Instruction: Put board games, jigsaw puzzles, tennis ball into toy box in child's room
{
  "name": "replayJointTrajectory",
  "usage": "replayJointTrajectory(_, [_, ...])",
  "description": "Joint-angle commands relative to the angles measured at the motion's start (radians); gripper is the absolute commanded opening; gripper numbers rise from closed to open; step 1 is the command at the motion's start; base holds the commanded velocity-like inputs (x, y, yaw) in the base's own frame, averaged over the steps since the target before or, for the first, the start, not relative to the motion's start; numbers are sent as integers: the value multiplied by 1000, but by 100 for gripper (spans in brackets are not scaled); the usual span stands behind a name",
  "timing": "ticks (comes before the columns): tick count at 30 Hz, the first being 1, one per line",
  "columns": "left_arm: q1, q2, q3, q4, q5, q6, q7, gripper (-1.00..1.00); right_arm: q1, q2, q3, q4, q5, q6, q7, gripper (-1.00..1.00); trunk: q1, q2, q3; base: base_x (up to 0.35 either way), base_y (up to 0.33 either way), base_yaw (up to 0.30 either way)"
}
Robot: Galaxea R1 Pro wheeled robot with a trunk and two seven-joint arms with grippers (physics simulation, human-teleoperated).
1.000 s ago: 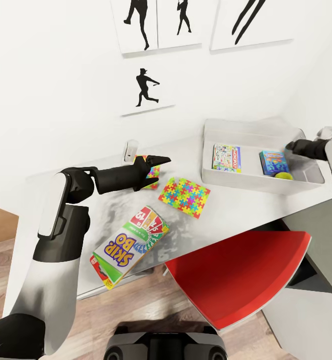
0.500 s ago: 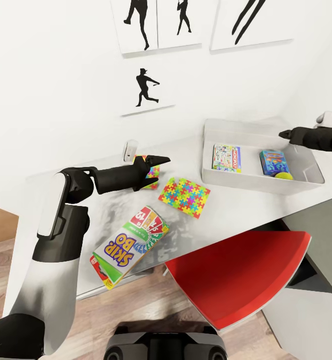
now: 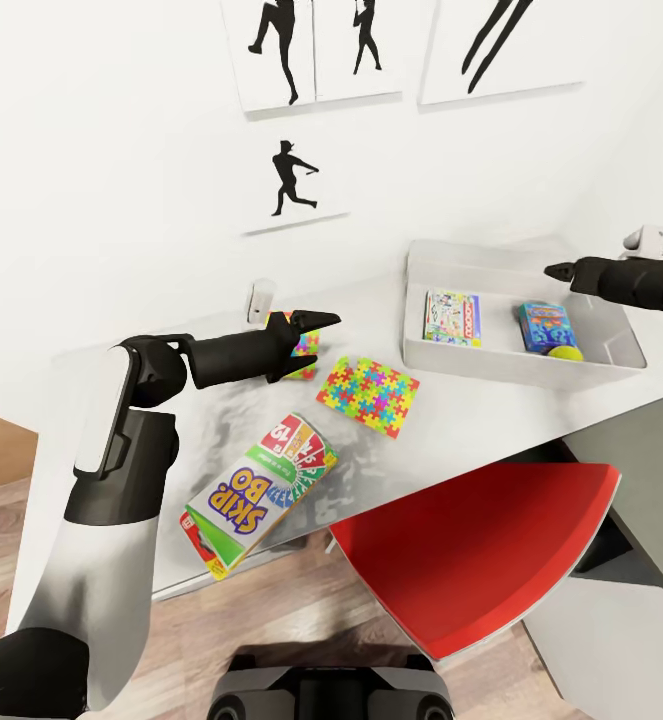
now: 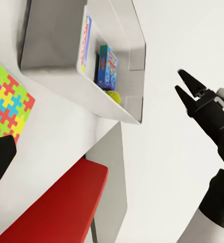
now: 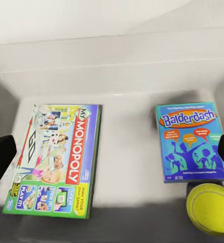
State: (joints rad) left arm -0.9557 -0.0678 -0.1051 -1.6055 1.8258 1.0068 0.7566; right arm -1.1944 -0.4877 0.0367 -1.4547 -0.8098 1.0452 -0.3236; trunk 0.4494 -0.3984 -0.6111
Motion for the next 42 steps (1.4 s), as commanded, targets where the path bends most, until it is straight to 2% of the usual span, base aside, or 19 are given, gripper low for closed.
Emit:
replayJointTrajectory(1, [-1,-1,1,0,9,2,10,100,1,-6,3,-5,-29,2,-10,100,1,-2,0,0,0,0])
replayJointTrajectory(4, [-1,-1,1,0,9,1,10,100,3,-9,3,-8,-48,2,-10,100,1,-2,4,0,0,0])
replayJointTrajectory(6, [0,-2,0,-1,10,1,10,100,6,-15,4,-12,-82,2,-11,100,1,-2,6,0,0,0])
replayJointTrajectory(16, [0,-2,0,-1,10,1,10,100,14,-39,5,-17,-132,2,-11,100,1,-2,21,0,0,0])
replayJointTrajectory(26, [3,-1,-1,-1,10,1,10,100,18,-53,7,-19,-149,2,-11,100,1,-2,37,0,0,0])
replayJointTrajectory(42, [9,0,0,-1,10,1,10,100,23,-57,10,-18,-154,2,-11,100,1,-2,63,0,0,0])
